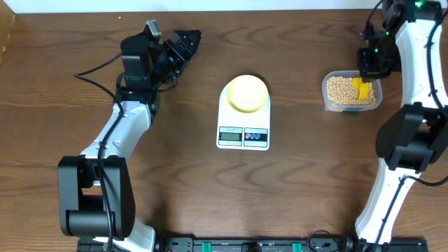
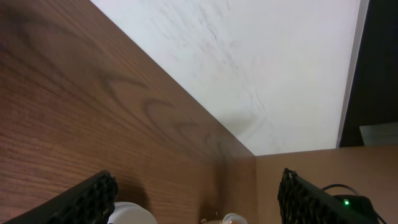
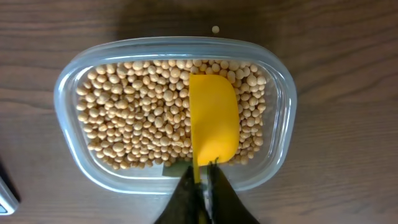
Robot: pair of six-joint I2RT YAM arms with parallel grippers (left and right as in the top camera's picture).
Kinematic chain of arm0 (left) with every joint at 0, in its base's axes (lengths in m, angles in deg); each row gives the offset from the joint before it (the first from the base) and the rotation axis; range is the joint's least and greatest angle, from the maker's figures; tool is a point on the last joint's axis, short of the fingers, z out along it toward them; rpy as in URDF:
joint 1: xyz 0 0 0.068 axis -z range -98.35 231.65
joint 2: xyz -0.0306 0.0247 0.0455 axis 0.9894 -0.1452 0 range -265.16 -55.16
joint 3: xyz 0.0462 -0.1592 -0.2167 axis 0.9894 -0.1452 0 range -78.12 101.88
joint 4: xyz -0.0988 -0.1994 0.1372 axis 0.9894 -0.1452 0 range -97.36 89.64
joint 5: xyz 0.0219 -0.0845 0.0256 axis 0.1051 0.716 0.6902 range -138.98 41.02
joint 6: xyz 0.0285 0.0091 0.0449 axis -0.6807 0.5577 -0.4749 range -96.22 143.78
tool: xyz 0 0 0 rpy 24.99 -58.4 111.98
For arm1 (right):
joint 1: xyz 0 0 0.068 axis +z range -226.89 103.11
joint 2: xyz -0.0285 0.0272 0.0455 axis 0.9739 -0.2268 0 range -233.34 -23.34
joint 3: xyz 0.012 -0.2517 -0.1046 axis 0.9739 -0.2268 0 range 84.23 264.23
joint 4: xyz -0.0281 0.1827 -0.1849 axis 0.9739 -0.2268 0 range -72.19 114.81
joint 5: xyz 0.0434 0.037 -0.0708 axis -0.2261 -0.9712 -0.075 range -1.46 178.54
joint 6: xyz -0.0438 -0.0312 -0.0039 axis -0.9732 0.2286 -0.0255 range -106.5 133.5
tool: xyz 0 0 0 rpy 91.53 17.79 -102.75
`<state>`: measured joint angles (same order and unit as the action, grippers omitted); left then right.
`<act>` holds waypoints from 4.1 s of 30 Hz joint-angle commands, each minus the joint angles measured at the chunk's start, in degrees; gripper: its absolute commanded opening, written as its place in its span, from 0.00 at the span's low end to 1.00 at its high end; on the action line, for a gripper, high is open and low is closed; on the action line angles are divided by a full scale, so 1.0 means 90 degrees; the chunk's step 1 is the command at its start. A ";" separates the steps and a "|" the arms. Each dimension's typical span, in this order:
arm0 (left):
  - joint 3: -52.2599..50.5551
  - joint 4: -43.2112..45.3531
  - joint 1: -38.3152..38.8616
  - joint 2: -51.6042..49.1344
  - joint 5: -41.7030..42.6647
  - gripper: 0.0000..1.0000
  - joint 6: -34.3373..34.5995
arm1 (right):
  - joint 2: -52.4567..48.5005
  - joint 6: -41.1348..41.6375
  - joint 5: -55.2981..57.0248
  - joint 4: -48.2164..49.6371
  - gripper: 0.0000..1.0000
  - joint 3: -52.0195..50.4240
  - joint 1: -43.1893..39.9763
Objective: Scoop item into bowl and weigh 50g on scale
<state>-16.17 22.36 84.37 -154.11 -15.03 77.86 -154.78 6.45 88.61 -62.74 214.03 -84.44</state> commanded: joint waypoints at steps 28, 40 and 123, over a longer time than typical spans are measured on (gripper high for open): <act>0.0097 -0.0282 0.0002 0.0270 0.0175 0.98 -0.1586 | -0.0126 -0.0032 0.0095 0.0277 0.99 0.0051 -0.0029; 0.0466 -0.2477 0.0068 0.1168 -0.0461 0.98 -0.3738 | -0.0129 -0.0034 0.0095 0.0284 0.99 0.0051 -0.0027; 0.2475 -0.9491 0.3939 -0.1880 -0.3480 0.98 -1.1485 | -0.0129 -0.0034 0.0097 0.0284 0.99 0.0051 0.0005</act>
<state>7.57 -63.30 118.45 -170.84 -39.18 -24.41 -155.19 5.97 89.01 -60.14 214.03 -84.47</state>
